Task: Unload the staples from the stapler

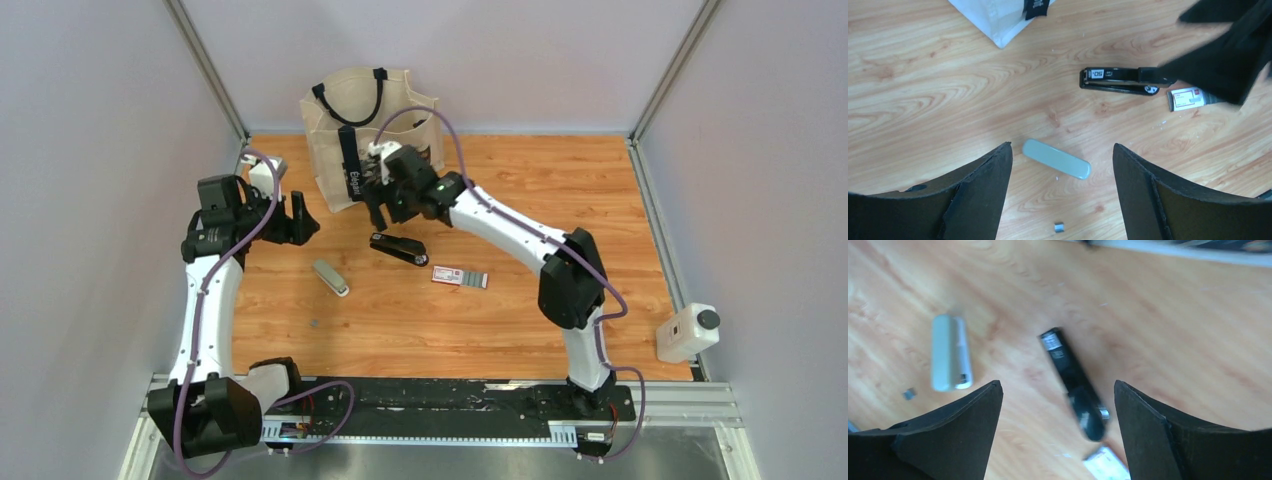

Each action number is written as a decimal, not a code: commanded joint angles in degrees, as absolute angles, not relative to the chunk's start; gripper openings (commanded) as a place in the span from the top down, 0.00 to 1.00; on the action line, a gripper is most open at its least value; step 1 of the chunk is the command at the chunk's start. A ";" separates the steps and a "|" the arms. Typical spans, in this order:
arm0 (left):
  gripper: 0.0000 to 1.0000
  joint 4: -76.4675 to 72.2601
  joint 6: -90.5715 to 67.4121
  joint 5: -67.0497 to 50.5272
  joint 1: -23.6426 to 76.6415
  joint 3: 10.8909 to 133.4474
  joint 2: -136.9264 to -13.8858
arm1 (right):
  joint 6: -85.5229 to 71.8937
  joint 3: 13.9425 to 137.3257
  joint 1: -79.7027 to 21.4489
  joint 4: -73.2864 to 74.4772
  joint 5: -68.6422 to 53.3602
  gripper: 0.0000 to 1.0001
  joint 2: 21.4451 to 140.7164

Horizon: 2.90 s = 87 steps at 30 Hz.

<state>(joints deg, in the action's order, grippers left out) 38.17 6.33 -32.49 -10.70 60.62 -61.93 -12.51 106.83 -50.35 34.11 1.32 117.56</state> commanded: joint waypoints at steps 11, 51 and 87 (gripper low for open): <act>0.17 39.11 10.45 -30.76 -4.49 56.87 -62.40 | 8.52 106.26 -46.93 41.92 -2.02 0.15 120.41; 0.16 36.30 11.51 -24.70 12.48 57.66 -73.47 | -24.40 86.59 -44.91 16.82 -0.97 1.00 107.41; 0.15 31.73 21.36 -34.01 17.40 56.60 -81.56 | -40.43 73.21 -45.79 2.64 -9.67 1.00 91.67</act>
<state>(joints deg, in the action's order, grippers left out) 31.05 18.50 -29.45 17.39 55.83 -81.89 -38.24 72.53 -45.58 10.55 -7.84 95.24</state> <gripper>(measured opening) 0.851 0.335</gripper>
